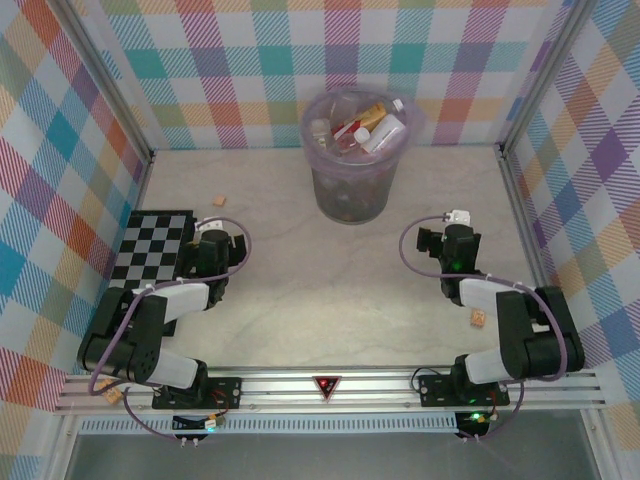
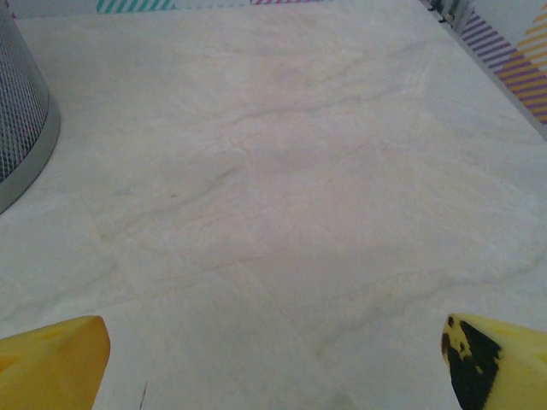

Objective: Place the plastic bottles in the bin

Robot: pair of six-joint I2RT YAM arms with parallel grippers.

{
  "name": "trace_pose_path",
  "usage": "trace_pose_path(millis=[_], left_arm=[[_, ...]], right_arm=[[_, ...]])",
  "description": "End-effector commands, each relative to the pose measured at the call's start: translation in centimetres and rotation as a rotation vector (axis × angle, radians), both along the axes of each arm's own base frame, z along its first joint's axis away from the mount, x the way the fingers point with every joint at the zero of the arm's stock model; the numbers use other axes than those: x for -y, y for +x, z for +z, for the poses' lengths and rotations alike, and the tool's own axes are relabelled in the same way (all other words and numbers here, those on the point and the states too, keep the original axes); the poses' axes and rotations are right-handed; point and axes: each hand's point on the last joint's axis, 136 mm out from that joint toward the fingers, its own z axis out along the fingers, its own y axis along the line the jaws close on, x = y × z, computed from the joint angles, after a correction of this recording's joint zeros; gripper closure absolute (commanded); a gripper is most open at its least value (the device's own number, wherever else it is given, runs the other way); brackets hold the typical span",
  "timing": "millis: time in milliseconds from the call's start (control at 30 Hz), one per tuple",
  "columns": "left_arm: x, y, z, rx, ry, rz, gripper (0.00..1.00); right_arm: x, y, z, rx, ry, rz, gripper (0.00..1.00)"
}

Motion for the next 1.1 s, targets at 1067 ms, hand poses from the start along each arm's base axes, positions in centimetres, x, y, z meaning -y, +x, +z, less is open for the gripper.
trace_pose_path(millis=[1067], left_arm=[[-1.6, 2.1, -0.1, 0.158, -0.063, -0.028, 0.00]], right_arm=[[0.0, 1.0, -0.2, 0.094, 0.064, 0.085, 0.00]])
